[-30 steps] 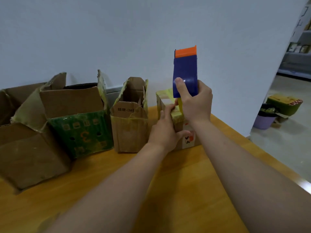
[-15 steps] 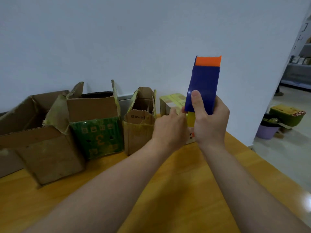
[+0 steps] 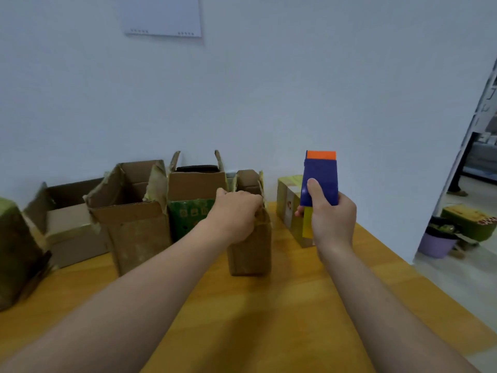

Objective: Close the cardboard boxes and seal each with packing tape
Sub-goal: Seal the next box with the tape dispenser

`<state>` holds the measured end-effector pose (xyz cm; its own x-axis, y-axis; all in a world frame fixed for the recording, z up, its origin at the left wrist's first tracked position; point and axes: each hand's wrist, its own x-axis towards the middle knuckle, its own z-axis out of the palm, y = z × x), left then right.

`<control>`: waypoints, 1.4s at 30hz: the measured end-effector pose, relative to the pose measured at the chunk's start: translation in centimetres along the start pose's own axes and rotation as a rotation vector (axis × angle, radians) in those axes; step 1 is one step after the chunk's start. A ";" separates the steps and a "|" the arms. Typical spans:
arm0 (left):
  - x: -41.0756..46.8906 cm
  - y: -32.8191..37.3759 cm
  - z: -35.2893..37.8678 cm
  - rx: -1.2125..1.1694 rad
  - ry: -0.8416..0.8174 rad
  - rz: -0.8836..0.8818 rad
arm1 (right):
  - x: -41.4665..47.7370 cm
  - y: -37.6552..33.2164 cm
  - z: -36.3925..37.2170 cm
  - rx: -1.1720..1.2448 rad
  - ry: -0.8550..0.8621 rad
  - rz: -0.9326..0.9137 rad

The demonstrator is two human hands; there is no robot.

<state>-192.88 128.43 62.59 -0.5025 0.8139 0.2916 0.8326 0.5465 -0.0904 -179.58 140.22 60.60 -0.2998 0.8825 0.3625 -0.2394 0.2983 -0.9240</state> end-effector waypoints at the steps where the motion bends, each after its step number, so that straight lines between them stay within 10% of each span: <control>1: -1.0 -0.2 -0.8 0.007 -0.037 0.035 | -0.3 -0.2 0.1 -0.029 0.010 -0.006; 17: -14.1 1.0 -8.3 -0.225 -0.265 0.401 | -6.5 -3.2 3.3 -0.773 -0.291 -0.028; 31: -10.6 -5.4 -9.7 -0.402 -0.643 0.062 | -7.2 -0.9 1.1 -0.405 -0.386 0.005; 42: -7.7 -5.8 -5.4 -0.280 -0.589 -0.023 | -7.6 -0.8 1.6 -0.265 -0.462 -0.042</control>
<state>-192.61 117.93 65.97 -0.4981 0.8180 -0.2878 0.8095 0.5576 0.1839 -178.58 132.71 58.81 -0.6846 0.6335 0.3606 -0.0361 0.4646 -0.8848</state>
